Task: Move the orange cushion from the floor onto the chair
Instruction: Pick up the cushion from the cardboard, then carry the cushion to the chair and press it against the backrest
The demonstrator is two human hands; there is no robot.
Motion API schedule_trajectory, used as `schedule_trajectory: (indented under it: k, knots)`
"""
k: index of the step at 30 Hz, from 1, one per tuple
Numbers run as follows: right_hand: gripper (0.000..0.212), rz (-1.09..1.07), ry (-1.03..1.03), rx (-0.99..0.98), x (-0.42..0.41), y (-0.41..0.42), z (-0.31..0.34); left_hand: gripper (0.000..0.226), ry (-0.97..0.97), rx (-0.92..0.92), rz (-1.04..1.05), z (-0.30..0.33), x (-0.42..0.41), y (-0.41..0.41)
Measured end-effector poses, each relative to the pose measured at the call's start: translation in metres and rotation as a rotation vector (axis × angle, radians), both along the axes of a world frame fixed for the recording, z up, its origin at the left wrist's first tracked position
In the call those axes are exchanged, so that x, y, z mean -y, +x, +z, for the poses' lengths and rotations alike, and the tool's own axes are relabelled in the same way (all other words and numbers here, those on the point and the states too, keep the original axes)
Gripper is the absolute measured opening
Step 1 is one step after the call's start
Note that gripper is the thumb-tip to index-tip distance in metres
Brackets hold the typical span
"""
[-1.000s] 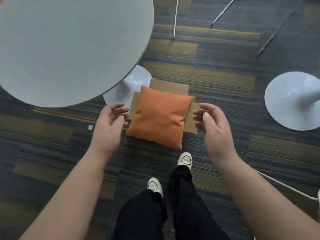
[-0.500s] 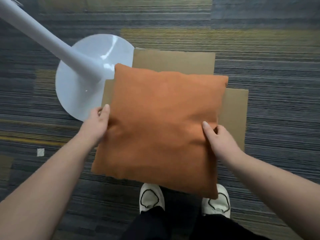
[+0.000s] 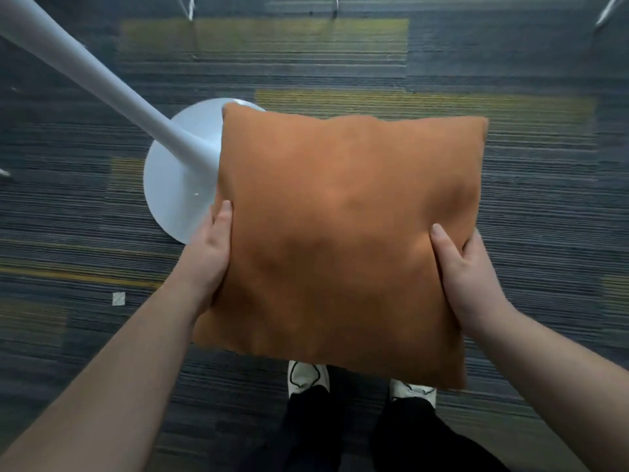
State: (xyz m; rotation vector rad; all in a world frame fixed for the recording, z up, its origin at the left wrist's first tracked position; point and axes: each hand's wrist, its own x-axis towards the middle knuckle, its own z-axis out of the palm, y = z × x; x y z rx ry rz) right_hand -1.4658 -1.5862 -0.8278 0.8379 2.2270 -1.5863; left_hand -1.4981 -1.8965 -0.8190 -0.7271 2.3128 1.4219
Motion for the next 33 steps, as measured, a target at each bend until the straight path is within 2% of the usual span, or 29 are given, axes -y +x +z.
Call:
schedule_trajectory:
  k: [5,8,11,13,15,17,20,23,27,30,33]
  knots:
    - [0.052,-0.045,0.053,-0.024,-0.039,0.011,0.171,0.052,-0.004,-0.081,-0.049,0.153,-0.051,0.017]
    - [0.050,-0.093,0.124,-0.055,-0.079,0.019,0.297,0.057,0.060,-0.111,-0.092,0.258,-0.099,0.020]
    - [0.047,-0.166,0.211,-0.154,-0.120,0.026,0.445,0.049,0.128,-0.193,-0.140,0.390,-0.148,0.006]
    - [0.046,-0.219,0.251,-0.232,-0.143,0.034,0.534,0.054,0.149,-0.287,-0.210,0.476,-0.171,-0.004]
    - [0.046,-0.271,0.272,-0.317,-0.162,0.044,0.607,0.065,0.185,-0.351,-0.273,0.548,-0.190,-0.014]
    - [0.047,-0.334,0.278,-0.412,-0.179,0.051,0.658,0.066,0.235,-0.396,-0.313,0.601,-0.208,-0.024]
    - [0.050,-0.407,0.271,-0.504,-0.202,0.057,0.696,0.065,0.267,-0.465,-0.368,0.654,-0.238,-0.035]
    - [0.052,-0.449,0.258,-0.546,-0.229,0.051,0.704,0.072,0.268,-0.508,-0.375,0.676,-0.267,-0.048]
    - [0.052,-0.447,0.216,-0.566,-0.287,0.022,0.694,0.063,0.253,-0.560,-0.371,0.676,-0.322,-0.072]
    - [0.050,-0.423,0.151,-0.600,-0.341,-0.011,0.678,0.065,0.256,-0.574,-0.351,0.666,-0.373,-0.099]
    - [0.049,-0.364,0.043,-0.595,-0.401,-0.053,0.670,0.066,0.348,-0.480,-0.303,0.662,-0.428,-0.132]
